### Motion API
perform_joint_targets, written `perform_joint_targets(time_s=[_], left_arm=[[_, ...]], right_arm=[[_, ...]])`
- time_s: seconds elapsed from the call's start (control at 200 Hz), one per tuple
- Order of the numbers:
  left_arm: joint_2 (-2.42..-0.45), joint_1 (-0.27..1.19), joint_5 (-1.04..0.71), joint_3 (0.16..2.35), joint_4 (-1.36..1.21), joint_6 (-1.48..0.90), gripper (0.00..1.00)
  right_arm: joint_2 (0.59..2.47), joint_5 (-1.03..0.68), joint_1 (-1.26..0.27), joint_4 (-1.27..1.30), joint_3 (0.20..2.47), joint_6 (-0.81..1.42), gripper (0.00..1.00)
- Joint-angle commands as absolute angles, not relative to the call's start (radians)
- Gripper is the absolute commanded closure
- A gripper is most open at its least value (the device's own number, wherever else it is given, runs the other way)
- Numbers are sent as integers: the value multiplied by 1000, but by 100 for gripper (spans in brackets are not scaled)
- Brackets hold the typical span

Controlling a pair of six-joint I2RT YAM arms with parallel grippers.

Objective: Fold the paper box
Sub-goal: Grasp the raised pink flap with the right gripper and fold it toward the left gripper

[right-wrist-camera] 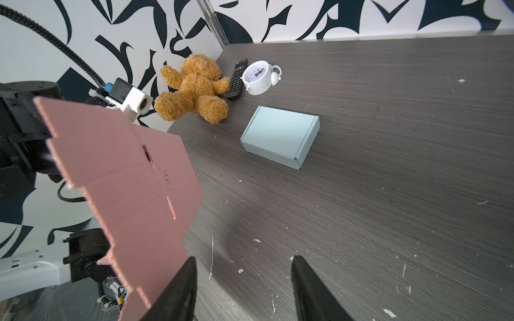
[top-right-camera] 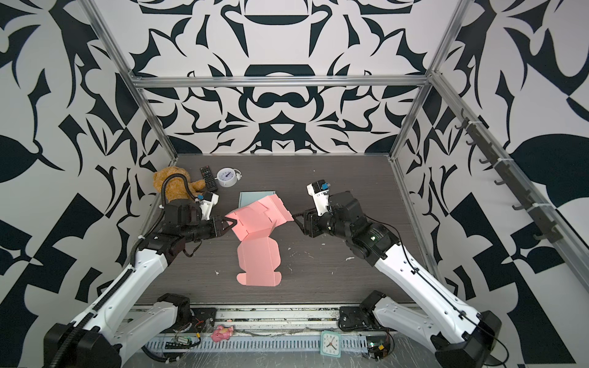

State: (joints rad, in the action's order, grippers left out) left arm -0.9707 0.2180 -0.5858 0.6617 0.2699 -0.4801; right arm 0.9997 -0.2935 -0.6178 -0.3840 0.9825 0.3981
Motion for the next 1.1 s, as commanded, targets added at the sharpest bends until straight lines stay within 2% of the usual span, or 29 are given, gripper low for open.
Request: perform_joint_targets(time_s=[0.0,0.31,0.645,0.87,1.095], left_arm=[[-976,213,-623,653,272,-457,94],[-983,213,-631,659,276,-451,94],[-1005,213,-638,666,270,-455,94],[-1014,213,-638,669,275,-459,94],[-1019,213,-635,673,288,-456,94]], right_arm=[[1024,-395,-601,-279,1002,407,44],[1111,-536,-599,-224,1026,393,46],[1120,-636,-604,-211,1037,368,49],[1148,-639,-645,-220,1058,337,50],[1175,-565,-703,-275,1096,268,51]])
